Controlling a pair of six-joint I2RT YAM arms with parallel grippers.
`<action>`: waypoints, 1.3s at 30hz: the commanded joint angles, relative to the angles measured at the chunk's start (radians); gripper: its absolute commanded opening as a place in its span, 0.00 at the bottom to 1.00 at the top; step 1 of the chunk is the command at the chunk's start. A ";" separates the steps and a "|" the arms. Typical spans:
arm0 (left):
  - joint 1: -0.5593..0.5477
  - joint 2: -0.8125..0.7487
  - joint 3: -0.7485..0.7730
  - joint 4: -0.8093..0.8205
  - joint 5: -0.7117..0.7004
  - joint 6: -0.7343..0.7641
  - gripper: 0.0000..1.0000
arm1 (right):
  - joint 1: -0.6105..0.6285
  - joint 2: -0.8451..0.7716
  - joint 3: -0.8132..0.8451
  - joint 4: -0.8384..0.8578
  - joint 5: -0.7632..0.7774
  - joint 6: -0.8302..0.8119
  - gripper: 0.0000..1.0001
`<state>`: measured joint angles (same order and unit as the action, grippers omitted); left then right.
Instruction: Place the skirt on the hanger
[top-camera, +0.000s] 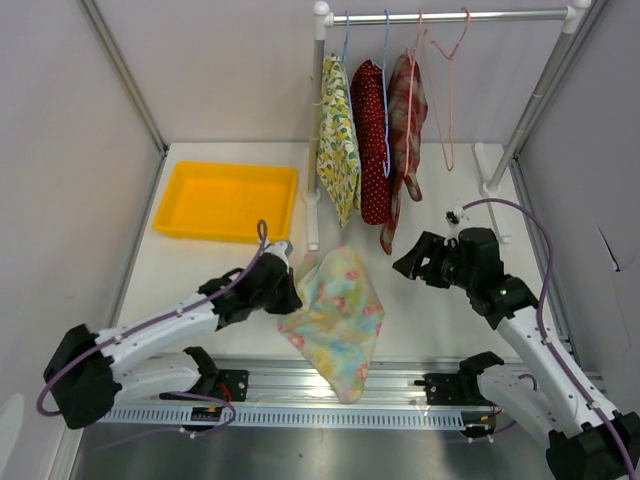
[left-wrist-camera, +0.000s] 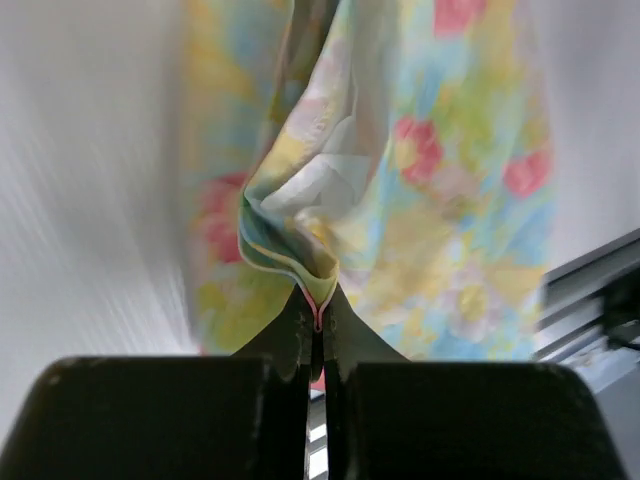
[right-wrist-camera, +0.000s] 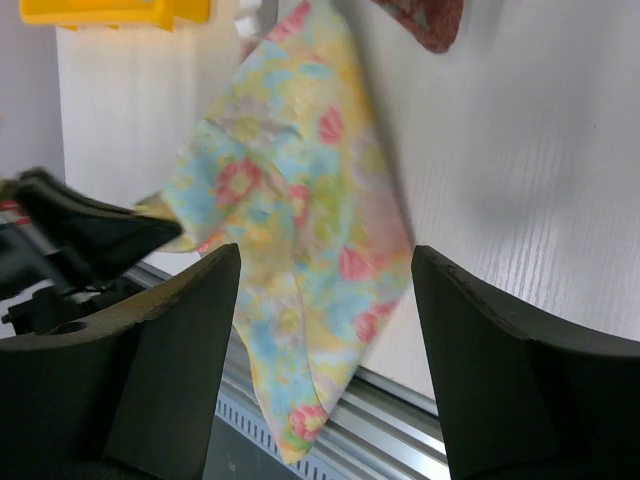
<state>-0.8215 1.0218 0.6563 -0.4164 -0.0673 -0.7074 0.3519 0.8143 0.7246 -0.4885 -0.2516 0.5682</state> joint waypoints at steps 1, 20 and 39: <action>-0.048 0.078 -0.127 0.244 0.095 -0.141 0.00 | 0.025 -0.009 -0.042 0.045 0.006 0.010 0.75; -0.058 0.040 -0.035 0.100 -0.054 -0.122 0.00 | 0.269 0.353 -0.215 0.422 0.040 -0.021 0.75; 0.027 -0.086 0.250 -0.176 -0.149 0.019 0.00 | 0.383 0.192 -0.032 0.142 0.321 -0.022 0.01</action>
<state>-0.8043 1.0027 0.8207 -0.5159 -0.1635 -0.7395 0.7055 1.1061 0.5720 -0.2214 -0.0483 0.5724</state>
